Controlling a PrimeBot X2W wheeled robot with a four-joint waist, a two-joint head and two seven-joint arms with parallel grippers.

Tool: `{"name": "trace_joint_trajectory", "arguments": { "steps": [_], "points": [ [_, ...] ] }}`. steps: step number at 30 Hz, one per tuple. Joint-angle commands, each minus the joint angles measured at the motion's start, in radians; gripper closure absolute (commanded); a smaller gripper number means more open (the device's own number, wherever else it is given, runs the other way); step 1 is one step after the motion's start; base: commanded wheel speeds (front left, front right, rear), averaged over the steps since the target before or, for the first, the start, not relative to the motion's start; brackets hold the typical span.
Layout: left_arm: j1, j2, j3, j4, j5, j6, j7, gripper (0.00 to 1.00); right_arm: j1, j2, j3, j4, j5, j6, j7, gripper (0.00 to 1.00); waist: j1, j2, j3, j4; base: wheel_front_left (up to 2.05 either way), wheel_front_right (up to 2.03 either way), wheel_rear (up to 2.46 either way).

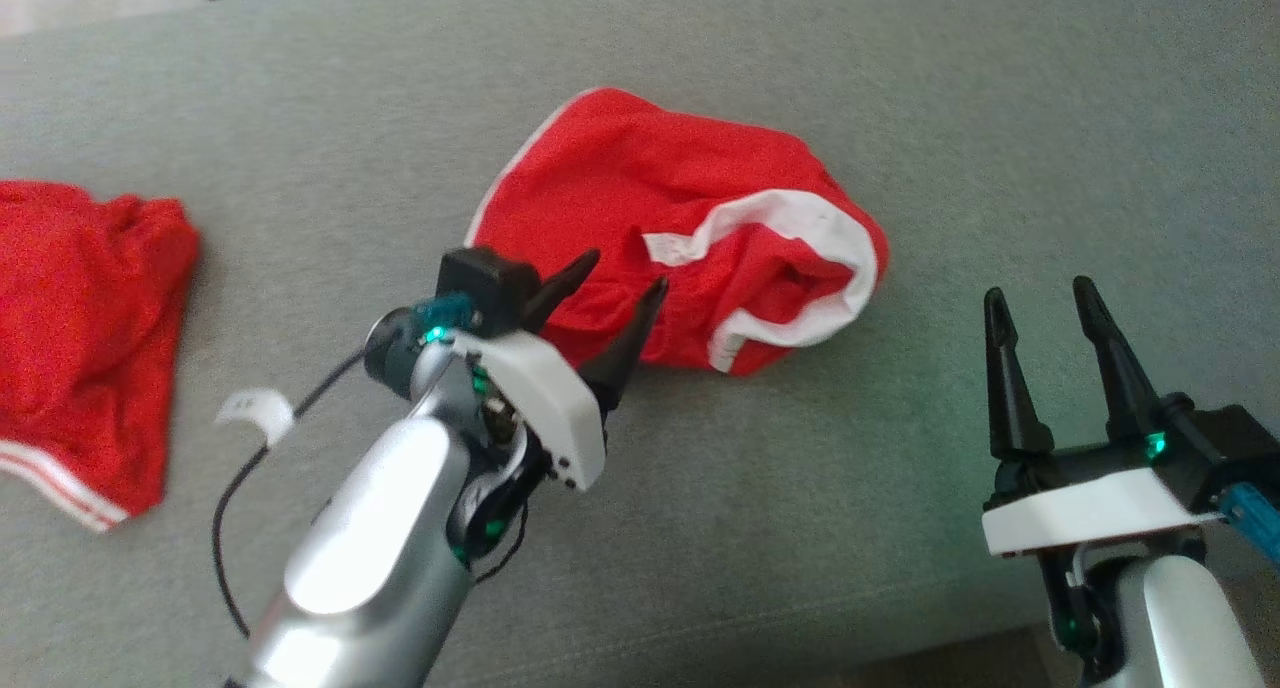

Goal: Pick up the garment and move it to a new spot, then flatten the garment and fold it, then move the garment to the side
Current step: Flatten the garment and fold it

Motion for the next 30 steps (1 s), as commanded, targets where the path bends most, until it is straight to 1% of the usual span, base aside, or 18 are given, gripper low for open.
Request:
{"name": "trace_joint_trajectory", "arguments": {
  "steps": [1,8,14,15,16,17,20,23,26,30],
  "points": [
    [-0.052,0.004,0.028,-0.024,-0.014,-0.002,0.005,0.0,-0.032,-0.005,0.024,-0.028,0.006,-0.001,-0.012,0.0,-0.0002,0.0,0.033,-0.04,0.0,0.0,0.0],
    [-0.139,0.0,0.021,0.104,-0.087,-0.015,0.078,0.0,-0.048,-0.005,0.03,-0.001,0.037,-0.001,-0.052,0.0,-0.0002,0.0,0.075,-0.111,0.0,0.0,0.0],
    [-0.175,0.007,0.036,0.183,-0.132,-0.018,0.094,0.0,-0.059,-0.005,0.032,0.022,0.054,-0.001,-0.079,0.0,-0.0002,0.0,0.091,-0.135,0.0,0.0,0.0],
    [-0.179,0.009,0.038,0.186,-0.135,-0.019,0.086,0.51,-0.06,-0.005,0.031,0.025,0.055,-0.001,-0.082,0.0,-0.0002,0.0,0.093,-0.136,0.0,0.0,0.0],
    [-0.184,0.012,0.039,0.185,-0.134,-0.019,0.075,0.95,-0.06,-0.005,0.029,0.027,0.056,-0.001,-0.085,0.0,-0.0002,0.0,0.095,-0.135,0.0,0.0,0.0],
    [-0.188,0.017,0.038,0.182,-0.128,-0.019,0.065,1.0,-0.06,-0.005,0.027,0.029,0.057,-0.001,-0.087,0.0,-0.0002,0.0,0.096,-0.133,0.0,0.0,0.0],
    [-0.19,0.036,0.032,0.156,-0.107,-0.019,0.031,1.0,-0.06,-0.005,0.018,0.037,0.059,-0.001,-0.092,0.0,-0.0002,0.0,0.095,-0.118,0.0,0.0,0.0],
    [-0.166,0.06,0.03,0.099,-0.085,-0.008,-0.007,1.0,-0.059,-0.005,0.017,0.044,0.06,-0.001,-0.09,0.0,-0.0002,0.0,0.089,-0.094,0.0,0.0,0.0],
    [-0.113,0.093,0.031,0.015,-0.069,0.012,-0.029,1.0,-0.059,-0.005,0.012,0.047,0.054,-0.001,-0.084,0.0,-0.0002,0.0,0.081,-0.061,0.0,0.0,0.0],
    [-0.015,0.149,0.05,-0.115,-0.069,0.049,-0.03,1.0,-0.057,-0.005,0.008,0.042,0.044,-0.001,-0.07,0.0,-0.0002,0.0,0.069,-0.014,0.0,0.0,0.0]
  ]
}}
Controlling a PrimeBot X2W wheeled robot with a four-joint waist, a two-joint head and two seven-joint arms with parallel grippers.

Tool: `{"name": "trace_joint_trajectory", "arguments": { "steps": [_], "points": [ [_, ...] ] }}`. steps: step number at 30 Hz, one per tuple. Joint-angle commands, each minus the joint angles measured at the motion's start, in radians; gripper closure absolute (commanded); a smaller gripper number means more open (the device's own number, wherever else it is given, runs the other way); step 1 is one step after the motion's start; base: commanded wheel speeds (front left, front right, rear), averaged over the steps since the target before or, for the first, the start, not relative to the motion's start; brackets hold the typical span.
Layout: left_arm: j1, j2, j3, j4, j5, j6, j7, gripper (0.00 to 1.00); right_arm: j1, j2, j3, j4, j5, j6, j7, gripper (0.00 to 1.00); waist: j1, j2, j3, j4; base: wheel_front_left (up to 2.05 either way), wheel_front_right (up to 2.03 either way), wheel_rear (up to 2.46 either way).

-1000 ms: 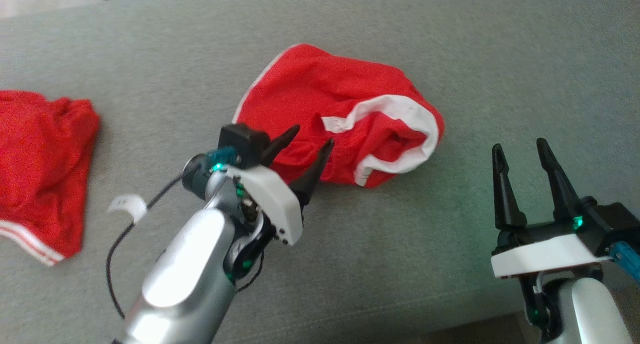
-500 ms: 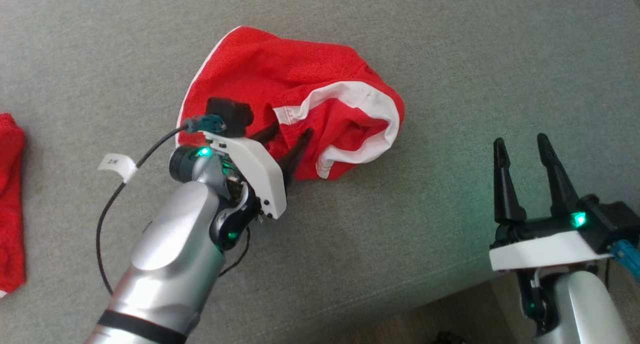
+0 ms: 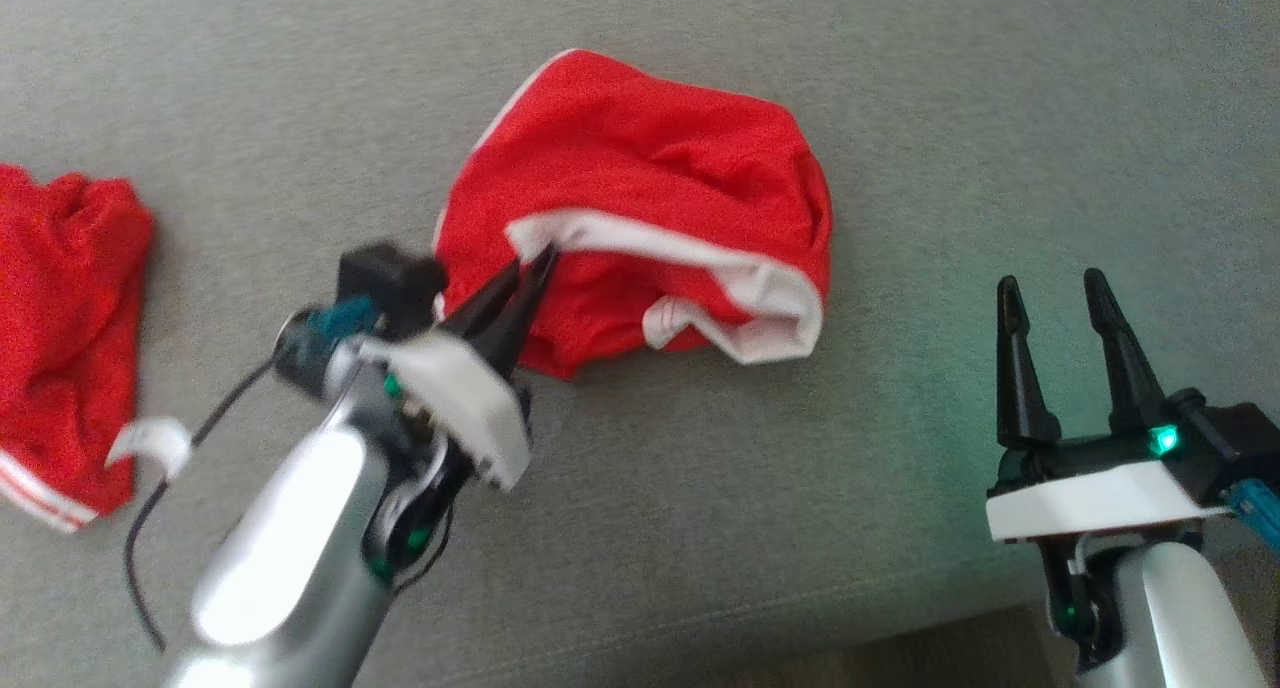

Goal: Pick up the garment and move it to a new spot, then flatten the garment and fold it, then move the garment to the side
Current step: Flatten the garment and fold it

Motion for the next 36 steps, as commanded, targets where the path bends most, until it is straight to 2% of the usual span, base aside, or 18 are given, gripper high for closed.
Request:
{"name": "trace_joint_trajectory", "arguments": {
  "steps": [1,2,6,13,14,15,16,23,30,36],
  "points": [
    [0.031,0.051,0.048,-0.087,0.003,0.023,0.0,1.0,-0.019,-0.005,0.015,-0.035,-0.007,-0.001,0.009,0.0,0.0,0.0,-0.013,0.041,0.0,0.0,0.0],
    [0.083,0.08,0.059,-0.148,0.0,0.043,0.013,1.0,-0.02,-0.005,0.014,-0.039,-0.013,-0.001,0.018,0.0,0.0,0.0,-0.018,0.064,0.0,0.0,0.0],
    [0.177,0.13,0.084,-0.247,-0.001,0.09,0.029,1.0,-0.022,-0.005,0.014,-0.047,-0.019,-0.001,0.033,0.0,0.0,0.0,-0.023,0.102,0.0,0.0,0.0],
    [0.289,0.14,0.118,-0.274,-0.031,0.146,0.016,1.0,-0.021,-0.005,0.008,-0.057,-0.027,-0.001,0.047,0.0,0.0,0.0,-0.033,0.135,0.0,0.0,0.0],
    [0.298,0.134,0.119,-0.265,-0.038,0.146,0.012,0.86,-0.02,-0.005,0.007,-0.059,-0.028,-0.001,0.049,0.0,0.0,0.0,-0.035,0.14,0.0,0.0,0.0],
    [0.302,0.125,0.119,-0.257,-0.045,0.147,0.003,0.02,-0.019,-0.005,0.006,-0.06,-0.03,-0.001,0.052,0.0,0.0,0.0,-0.037,0.144,0.0,0.0,0.0],
    [0.305,0.119,0.116,-0.248,-0.045,0.147,-0.005,0.0,-0.019,-0.005,0.006,-0.062,-0.032,-0.001,0.055,0.0,0.0,0.0,-0.039,0.147,0.0,0.0,0.0],
    [0.329,0.085,0.134,-0.189,-0.044,0.172,-0.103,0.0,-0.006,-0.005,0.011,-0.071,-0.045,-0.001,0.073,0.0,0.0,0.0,-0.08,0.154,0.0,0.0,0.0],
    [0.333,0.081,0.191,-0.199,0.026,0.241,-0.284,0.0,0.018,-0.005,0.008,-0.09,-0.06,-0.001,0.092,0.0,0.0,0.0,-0.129,0.167,0.0,0.0,0.0],
    [0.344,0.092,0.25,-0.23,0.089,0.273,-0.331,0.0,0.041,-0.005,0.016,-0.101,-0.07,-0.001,0.108,0.0,0.0,0.0,-0.166,0.177,0.0,0.0,0.0]
  ]
}}
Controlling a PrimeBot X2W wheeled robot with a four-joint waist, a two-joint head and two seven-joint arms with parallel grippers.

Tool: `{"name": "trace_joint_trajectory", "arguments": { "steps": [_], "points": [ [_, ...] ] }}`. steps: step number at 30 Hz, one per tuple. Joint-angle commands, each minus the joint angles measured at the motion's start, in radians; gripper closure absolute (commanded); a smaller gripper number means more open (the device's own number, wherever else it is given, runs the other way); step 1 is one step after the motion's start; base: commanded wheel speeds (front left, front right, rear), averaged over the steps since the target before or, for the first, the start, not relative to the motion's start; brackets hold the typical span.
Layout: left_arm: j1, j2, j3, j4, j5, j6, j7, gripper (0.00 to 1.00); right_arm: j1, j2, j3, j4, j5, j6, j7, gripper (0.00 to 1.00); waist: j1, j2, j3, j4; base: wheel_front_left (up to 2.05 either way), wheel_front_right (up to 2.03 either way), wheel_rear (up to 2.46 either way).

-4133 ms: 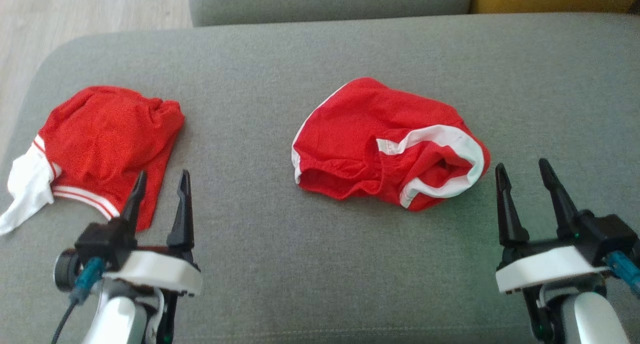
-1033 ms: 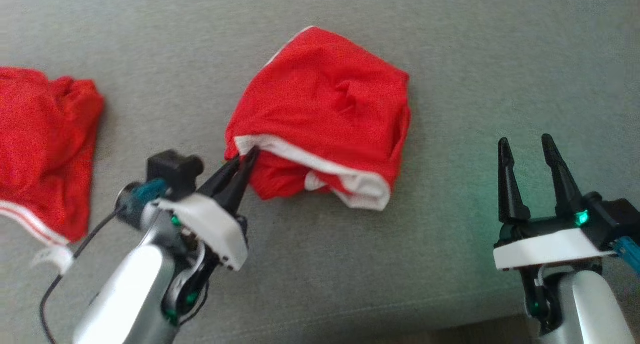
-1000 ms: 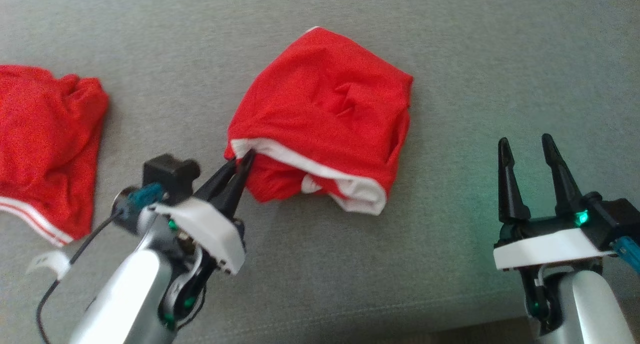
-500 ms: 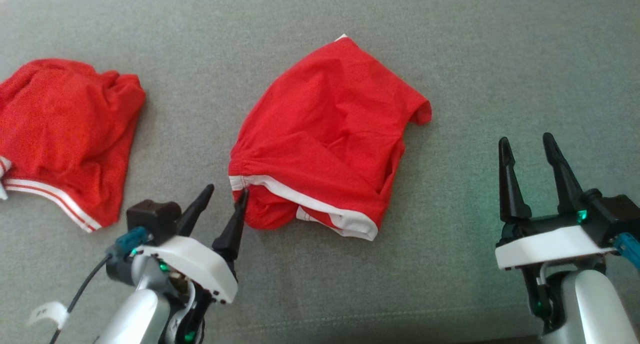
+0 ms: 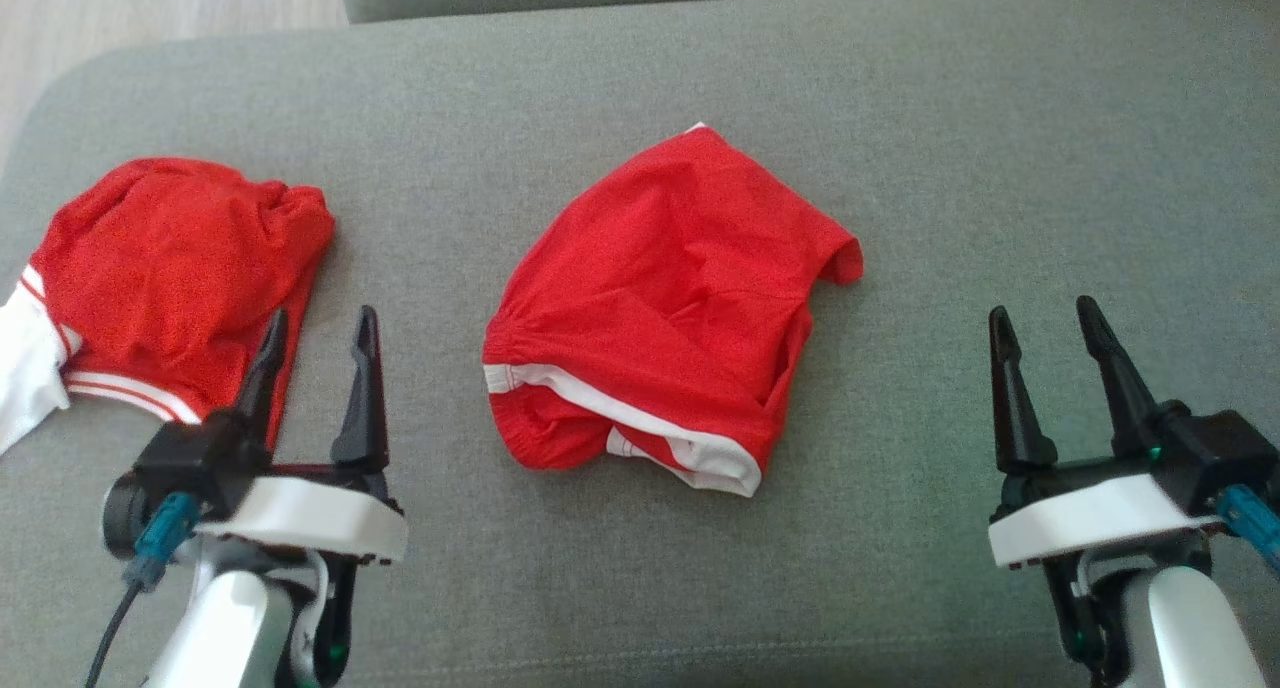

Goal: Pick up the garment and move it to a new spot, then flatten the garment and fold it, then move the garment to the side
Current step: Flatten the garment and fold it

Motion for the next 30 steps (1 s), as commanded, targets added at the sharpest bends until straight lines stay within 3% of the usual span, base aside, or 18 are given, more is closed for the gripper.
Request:
{"name": "trace_joint_trajectory", "arguments": {
  "steps": [1,23,30],
  "points": [
    [-0.011,0.021,0.052,-0.034,0.014,0.007,-0.01,0.0,-0.006,-0.005,0.03,-0.043,-0.007,-0.001,0.004,0.0,0.0,-0.0001,-0.013,0.003,0.0,0.0,0.0],
    [0.051,0.025,0.075,-0.041,0.059,-0.007,-0.013,0.0,0.029,-0.005,0.055,-0.057,-0.005,-0.001,0.028,0.0,0.0,-0.0001,-0.043,0.009,0.0,0.0,0.0],
    [0.031,0.015,0.064,-0.031,0.067,-0.018,-0.013,0.0,0.064,-0.005,0.231,0.053,0.026,-0.001,0.093,0.0,0.0,-0.0001,-0.023,0.03,0.0,0.0,0.0]
  ]
}}
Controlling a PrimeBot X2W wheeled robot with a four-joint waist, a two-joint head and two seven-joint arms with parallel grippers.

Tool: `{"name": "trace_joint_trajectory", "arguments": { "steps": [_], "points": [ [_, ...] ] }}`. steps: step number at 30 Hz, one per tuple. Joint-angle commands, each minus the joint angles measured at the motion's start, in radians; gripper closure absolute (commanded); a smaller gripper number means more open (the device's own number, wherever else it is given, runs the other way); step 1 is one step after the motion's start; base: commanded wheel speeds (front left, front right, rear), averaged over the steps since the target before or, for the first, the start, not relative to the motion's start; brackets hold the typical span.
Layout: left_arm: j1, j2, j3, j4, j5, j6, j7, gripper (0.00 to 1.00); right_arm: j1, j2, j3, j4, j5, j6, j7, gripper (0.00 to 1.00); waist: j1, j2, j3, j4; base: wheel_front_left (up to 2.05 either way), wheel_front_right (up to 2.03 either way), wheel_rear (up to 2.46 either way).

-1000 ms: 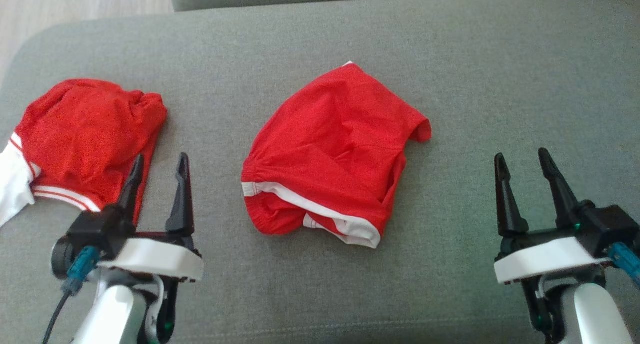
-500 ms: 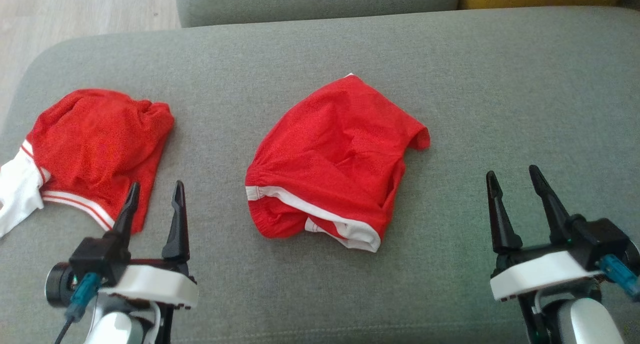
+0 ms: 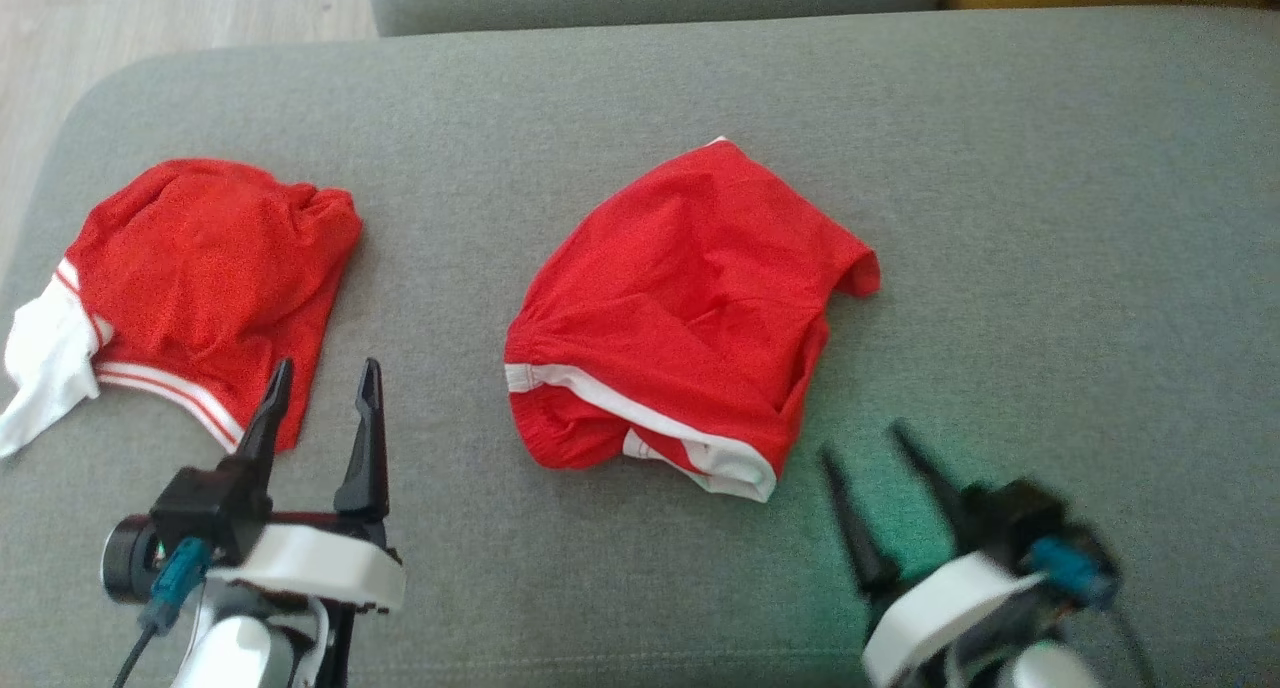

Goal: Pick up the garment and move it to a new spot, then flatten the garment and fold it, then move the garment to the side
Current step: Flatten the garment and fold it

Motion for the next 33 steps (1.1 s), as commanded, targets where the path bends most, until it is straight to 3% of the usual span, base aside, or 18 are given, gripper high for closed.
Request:
{"name": "trace_joint_trajectory", "arguments": {
  "steps": [1,9,15,16,17,18,19,27,33],
  "points": [
    [-0.061,0.009,0.04,-0.022,0.009,-0.003,-0.012,0.0,0.004,-0.005,0.058,-0.003,0.014,-0.001,0.007,0.0,0.0,0.0,0.009,0.01,0.0,0.0,0.0],
    [-0.094,-0.01,0.03,-0.008,0.014,-0.018,-0.012,0.0,-0.051,-0.005,0.177,0.16,0.085,-0.001,-0.012,0.0,0.0,0.0,0.047,0.041,0.0,0.0,0.0],
    [-0.118,-0.02,0.029,0.004,0.021,-0.035,-0.012,0.0,-0.132,-0.005,0.197,0.271,0.141,-0.001,-0.05,0.0,0.0,0.0,0.068,0.06,0.0,0.0,0.0],
    [-0.121,-0.022,0.03,0.005,0.023,-0.037,-0.012,0.0,-0.142,-0.005,0.197,0.286,0.15,-0.001,-0.056,0.15,0.0,0.0,0.07,0.062,0.0,0.0,0.0],
    [-0.123,-0.024,0.03,0.006,0.025,-0.038,-0.012,0.0,-0.152,-0.005,0.196,0.3,0.154,-0.001,-0.062,0.62,0.0,0.0,0.072,0.063,0.0,0.0,0.0],
    [-0.124,-0.026,0.031,0.007,0.026,-0.04,-0.012,0.0,-0.16,-0.005,0.19,0.313,0.156,-0.001,-0.068,0.93,0.0,0.0,0.073,0.064,0.0,0.0,0.0],
    [-0.125,-0.029,0.032,0.007,0.027,-0.041,-0.012,0.0,-0.166,-0.005,0.178,0.324,0.151,-0.001,-0.073,1.0,0.0,0.0,0.075,0.065,0.0,0.0,0.0],
    [-0.122,-0.043,0.053,0.002,0.039,-0.049,-0.012,0.0,-0.181,-0.005,0.015,0.311,0.044,-0.001,-0.103,1.0,0.0,0.0,0.084,0.049,0.0,0.0,0.0],
    [-0.126,-0.057,0.069,-0.001,0.049,-0.061,-0.012,0.0,-0.194,-0.005,-0.084,0.205,-0.13,-0.001,-0.059,1.0,0.0,0.0,0.091,0.033,0.0,0.0,0.0]
  ]
}}
